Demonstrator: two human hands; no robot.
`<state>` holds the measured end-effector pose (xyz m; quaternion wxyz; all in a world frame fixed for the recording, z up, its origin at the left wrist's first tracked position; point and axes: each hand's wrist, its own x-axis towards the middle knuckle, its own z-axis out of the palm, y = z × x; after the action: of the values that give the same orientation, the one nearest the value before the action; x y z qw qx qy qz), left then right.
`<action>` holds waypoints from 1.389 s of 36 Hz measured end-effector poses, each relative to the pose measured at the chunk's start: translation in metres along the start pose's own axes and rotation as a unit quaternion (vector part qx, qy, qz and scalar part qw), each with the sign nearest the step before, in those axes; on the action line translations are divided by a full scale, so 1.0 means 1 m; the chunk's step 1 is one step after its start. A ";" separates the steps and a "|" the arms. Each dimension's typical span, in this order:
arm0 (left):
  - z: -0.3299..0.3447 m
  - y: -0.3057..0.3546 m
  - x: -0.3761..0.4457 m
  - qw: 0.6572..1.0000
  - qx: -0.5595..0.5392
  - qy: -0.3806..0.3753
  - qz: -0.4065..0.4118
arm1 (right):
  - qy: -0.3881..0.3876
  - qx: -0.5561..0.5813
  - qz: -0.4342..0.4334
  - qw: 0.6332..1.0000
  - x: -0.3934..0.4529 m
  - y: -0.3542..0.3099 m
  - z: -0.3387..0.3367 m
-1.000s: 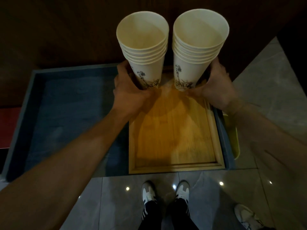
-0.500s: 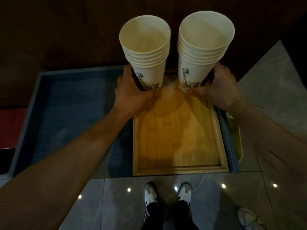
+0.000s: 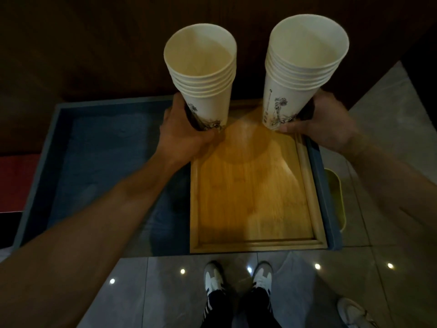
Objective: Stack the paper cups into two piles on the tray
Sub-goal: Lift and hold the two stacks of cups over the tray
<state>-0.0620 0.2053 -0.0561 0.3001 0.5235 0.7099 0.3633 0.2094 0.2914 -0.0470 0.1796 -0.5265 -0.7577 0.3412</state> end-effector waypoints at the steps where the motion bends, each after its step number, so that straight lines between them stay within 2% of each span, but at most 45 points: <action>1: 0.000 0.000 0.000 1.000 0.002 -0.002 0.000 | -0.006 0.002 -0.006 1.000 0.000 -0.001 -0.001; 6: 0.001 -0.002 0.000 1.000 -0.002 -0.001 -0.001 | -0.003 0.039 -0.009 0.999 -0.003 -0.002 0.002; 16: 0.006 -0.006 -0.003 0.998 -0.058 0.011 -0.020 | 0.072 0.105 0.019 0.992 -0.008 -0.003 0.016; 27: 0.008 -0.006 -0.004 0.998 -0.030 0.045 -0.019 | 0.128 0.074 0.026 0.989 -0.011 -0.010 0.023; 50: 0.009 -0.005 -0.006 0.999 -0.017 0.038 -0.014 | 0.096 0.052 0.049 0.993 -0.012 -0.013 0.020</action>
<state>-0.0556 0.2004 -0.0647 0.2874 0.4937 0.7218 0.3908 0.1925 0.2711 -0.0501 0.2618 -0.5829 -0.6916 0.3367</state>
